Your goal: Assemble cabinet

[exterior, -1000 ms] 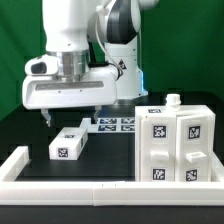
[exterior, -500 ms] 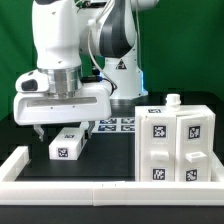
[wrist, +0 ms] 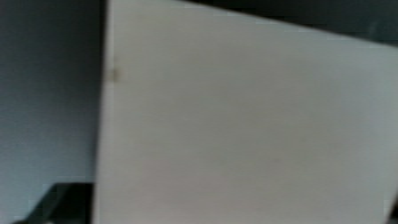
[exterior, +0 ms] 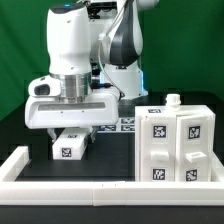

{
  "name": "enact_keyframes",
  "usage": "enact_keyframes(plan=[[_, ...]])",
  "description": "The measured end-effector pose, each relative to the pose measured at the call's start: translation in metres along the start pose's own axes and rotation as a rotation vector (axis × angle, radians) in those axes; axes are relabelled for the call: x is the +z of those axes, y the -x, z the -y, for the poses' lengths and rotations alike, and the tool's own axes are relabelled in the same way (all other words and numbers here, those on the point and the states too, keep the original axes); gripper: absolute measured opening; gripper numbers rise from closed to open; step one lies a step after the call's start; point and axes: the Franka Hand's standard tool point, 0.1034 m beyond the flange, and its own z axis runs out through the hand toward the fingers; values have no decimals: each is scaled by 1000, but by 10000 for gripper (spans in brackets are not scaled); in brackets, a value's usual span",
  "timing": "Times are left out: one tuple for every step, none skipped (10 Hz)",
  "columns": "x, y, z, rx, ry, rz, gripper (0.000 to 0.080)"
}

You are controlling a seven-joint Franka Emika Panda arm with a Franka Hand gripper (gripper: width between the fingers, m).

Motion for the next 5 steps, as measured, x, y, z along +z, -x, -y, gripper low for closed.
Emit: enact_keyframes(plan=[[0, 0, -1, -6, 1, -1, 558], [-1, 0, -2, -9, 2, -3, 558], [-4, -2, -2, -11, 3, -9, 558], [-13, -5, 1, -20, 12, -33, 558], [-27, -11, 13, -28, 15, -54, 558]])
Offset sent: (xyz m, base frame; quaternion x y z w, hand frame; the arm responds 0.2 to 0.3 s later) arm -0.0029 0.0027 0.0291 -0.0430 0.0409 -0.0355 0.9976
